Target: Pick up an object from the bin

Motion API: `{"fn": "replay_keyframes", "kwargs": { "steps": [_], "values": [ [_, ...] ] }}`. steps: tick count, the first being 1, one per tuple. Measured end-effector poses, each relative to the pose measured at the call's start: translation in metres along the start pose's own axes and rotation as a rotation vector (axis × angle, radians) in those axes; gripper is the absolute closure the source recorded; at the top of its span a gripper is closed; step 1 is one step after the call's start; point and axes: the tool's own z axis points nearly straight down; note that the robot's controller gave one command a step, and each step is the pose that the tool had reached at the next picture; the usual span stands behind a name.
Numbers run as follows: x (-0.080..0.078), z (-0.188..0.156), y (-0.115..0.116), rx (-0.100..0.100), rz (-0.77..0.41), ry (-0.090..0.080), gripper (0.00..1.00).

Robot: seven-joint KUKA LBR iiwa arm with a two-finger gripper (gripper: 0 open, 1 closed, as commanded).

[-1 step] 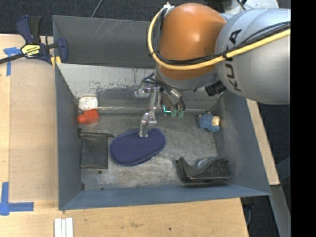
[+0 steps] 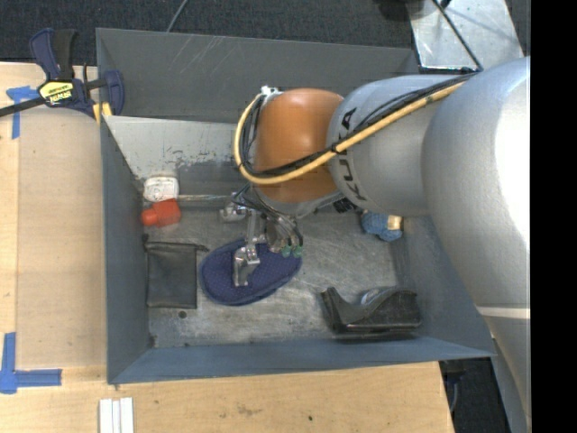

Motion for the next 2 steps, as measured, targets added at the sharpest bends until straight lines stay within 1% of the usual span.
{"fn": "replay_keyframes", "kwargs": {
  "steps": [1,2],
  "values": [
    [-0.004,-0.005,0.000,-0.003,0.003,-0.014,1.00],
    [0.012,-0.141,-0.013,0.000,-0.062,-0.013,1.00]
  ]
}}
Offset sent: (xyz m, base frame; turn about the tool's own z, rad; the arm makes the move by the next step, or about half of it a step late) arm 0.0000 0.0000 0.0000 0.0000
